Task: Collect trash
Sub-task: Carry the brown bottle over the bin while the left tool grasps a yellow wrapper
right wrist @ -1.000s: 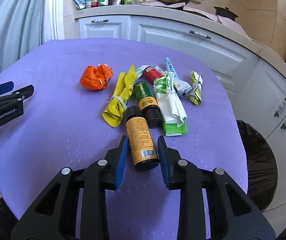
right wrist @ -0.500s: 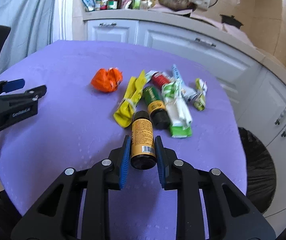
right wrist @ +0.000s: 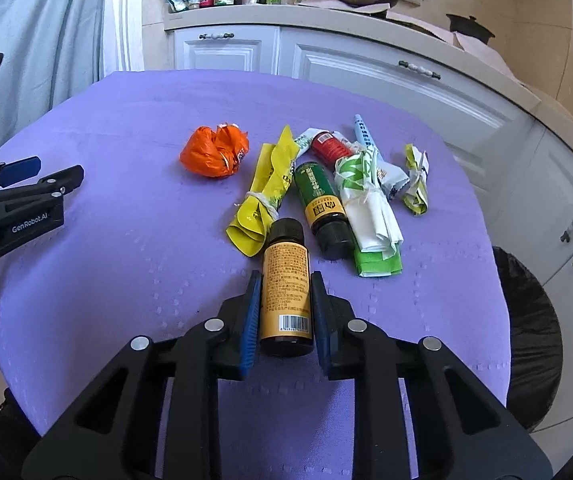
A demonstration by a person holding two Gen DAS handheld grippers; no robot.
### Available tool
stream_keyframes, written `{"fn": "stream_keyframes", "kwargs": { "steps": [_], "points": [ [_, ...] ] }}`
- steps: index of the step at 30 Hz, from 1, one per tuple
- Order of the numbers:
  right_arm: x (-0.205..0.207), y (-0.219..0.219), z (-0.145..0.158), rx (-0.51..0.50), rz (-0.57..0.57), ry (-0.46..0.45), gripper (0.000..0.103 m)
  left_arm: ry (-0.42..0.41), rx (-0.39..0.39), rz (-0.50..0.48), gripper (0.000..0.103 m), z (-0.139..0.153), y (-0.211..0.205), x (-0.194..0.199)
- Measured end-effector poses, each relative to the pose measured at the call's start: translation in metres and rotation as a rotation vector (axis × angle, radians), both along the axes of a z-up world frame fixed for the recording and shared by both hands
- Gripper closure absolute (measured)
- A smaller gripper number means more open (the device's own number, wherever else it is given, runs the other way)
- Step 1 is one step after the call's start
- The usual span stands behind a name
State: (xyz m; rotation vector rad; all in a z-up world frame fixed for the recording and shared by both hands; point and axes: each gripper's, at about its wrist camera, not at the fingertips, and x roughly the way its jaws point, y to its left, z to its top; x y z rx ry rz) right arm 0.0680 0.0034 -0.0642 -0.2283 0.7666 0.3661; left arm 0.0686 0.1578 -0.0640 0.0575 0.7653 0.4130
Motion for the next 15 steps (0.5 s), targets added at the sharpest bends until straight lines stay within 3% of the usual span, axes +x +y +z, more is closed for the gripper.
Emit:
{"fn": "stream_keyframes", "kwargs": {
  "steps": [9,15],
  "points": [
    [-0.003,-0.036,0.024,0.056,-0.11,-0.099,0.08,-0.009,-0.009,-0.05,0.04,0.006,-0.024,0.001],
    [0.008,-0.068,0.03,0.046,-0.218,-0.14,0.08,-0.007,-0.027,-0.14,0.04,0.008,-0.058,0.009]
  ]
}}
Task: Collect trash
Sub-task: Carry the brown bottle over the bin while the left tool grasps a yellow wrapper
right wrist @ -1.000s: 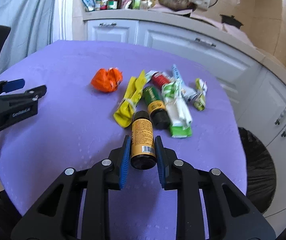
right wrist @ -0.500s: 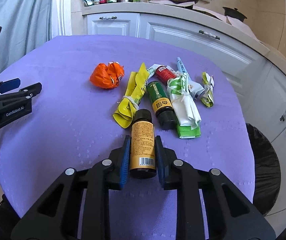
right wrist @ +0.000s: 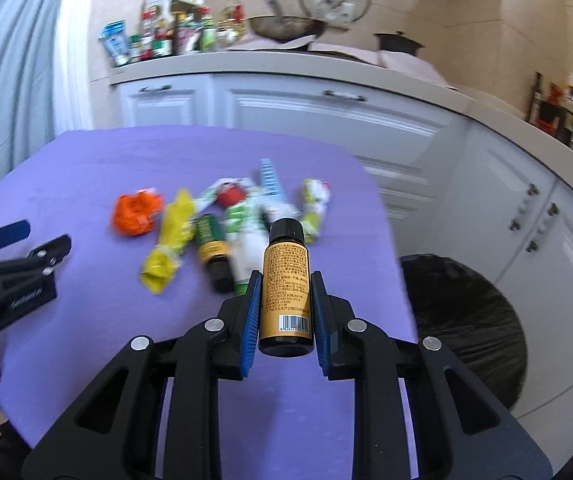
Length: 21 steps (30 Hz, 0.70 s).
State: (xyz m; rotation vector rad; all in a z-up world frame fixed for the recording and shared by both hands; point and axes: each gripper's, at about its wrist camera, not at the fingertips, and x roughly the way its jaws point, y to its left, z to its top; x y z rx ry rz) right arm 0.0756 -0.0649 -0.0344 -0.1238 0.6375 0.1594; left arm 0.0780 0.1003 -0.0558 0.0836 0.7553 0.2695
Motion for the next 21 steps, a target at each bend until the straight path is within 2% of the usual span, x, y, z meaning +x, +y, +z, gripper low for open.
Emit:
{"fn": "stream_keyframes", "kwargs": {
  "steps": [6,11,21],
  "points": [
    [0.007,-0.035,0.002,-0.018,-0.086,-0.041,0.08,-0.003,-0.011,-0.075,0.04,0.004,-0.033,0.013],
    [0.014,-0.065,-0.001,0.004,-0.147,-0.042,0.08,0.004,-0.012,-0.113,0.04,0.005,-0.057,0.024],
    [0.027,-0.096,-0.016,0.043,-0.173,-0.007,0.08,0.064,-0.017,-0.113,0.04,-0.007,-0.076,0.047]
  ]
}}
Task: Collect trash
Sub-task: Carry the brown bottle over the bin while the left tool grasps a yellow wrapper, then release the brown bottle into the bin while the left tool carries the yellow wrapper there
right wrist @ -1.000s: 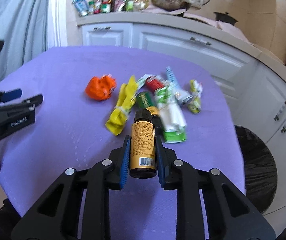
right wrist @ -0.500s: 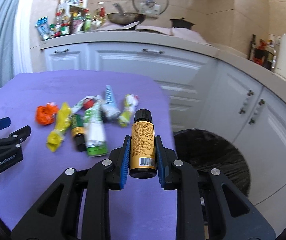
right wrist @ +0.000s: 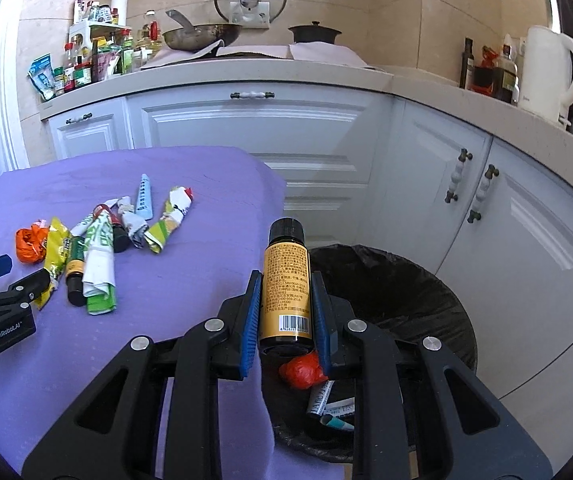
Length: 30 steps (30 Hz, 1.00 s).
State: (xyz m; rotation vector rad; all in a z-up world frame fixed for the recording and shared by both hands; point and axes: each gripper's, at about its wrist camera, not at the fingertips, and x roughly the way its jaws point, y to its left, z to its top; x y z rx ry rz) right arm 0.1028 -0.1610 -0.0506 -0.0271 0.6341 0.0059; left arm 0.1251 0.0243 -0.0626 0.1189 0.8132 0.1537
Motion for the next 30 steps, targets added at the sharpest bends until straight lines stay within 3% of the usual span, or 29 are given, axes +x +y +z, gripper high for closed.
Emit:
{"fn": "stream_keyframes", "kwargs": {
  "steps": [2,4,6,9,18,30],
  "points": [
    [0.0,-0.002,-0.003,0.004,0.003,0.004,0.08,0.014,-0.002,0.002,0.043,-0.003,-0.002,0.003],
    [0.002,-0.004,-0.005,0.01,0.006,0.008,0.08,0.032,-0.007,0.002,0.051,-0.006,-0.003,0.005],
    [0.003,-0.005,-0.006,0.015,0.007,0.01,0.08,0.051,-0.024,-0.002,0.067,-0.009,-0.003,0.007],
    [0.003,-0.006,-0.006,0.018,0.007,0.009,0.08,0.059,-0.029,-0.012,0.079,-0.011,-0.006,0.007],
    [-0.002,-0.011,-0.002,0.019,-0.008,-0.011,0.08,-0.017,-0.035,0.001,0.08,0.001,-0.008,-0.009],
    [-0.014,-0.042,0.011,-0.016,-0.119,-0.048,0.08,-0.134,-0.033,-0.145,0.079,0.033,-0.061,-0.009]
  ]
}}
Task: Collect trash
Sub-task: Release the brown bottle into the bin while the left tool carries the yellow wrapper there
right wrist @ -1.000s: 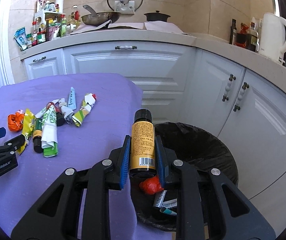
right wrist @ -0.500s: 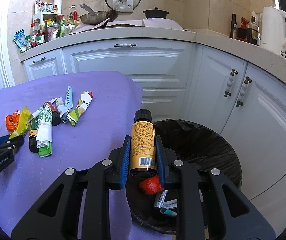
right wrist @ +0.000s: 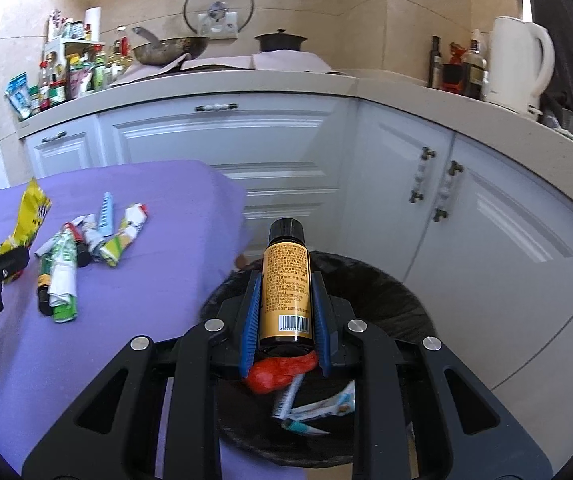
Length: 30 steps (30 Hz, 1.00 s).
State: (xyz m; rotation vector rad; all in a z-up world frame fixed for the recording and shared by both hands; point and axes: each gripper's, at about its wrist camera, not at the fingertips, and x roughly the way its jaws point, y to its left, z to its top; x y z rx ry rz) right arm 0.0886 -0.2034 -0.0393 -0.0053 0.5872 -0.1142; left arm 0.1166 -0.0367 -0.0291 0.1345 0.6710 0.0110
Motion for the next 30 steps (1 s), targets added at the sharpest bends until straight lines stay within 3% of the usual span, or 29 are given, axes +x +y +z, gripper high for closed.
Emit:
{"fn": "stream_keyframes", "kwargs": {
  "steps": [8,12,26,28,30],
  "points": [
    [-0.005,-0.032,0.003,-0.019,-0.093,-0.012,0.08,-0.062,0.004,-0.137,0.079,0.005,-0.058,0.005],
    [-0.008,-0.046,0.002,-0.026,-0.127,-0.015,0.08,-0.056,0.007,-0.185,0.079,0.002,-0.079,0.009],
    [0.0,-0.074,-0.011,-0.034,-0.185,-0.002,0.08,-0.027,0.044,-0.236,0.079,-0.013,-0.123,0.022],
    [0.002,-0.078,-0.013,-0.035,-0.201,-0.003,0.077,-0.017,0.049,-0.237,0.077,-0.016,-0.127,0.026],
    [0.003,-0.08,-0.013,-0.035,-0.217,-0.003,0.069,0.012,0.061,-0.239,0.062,-0.021,-0.131,0.03]
  ]
}}
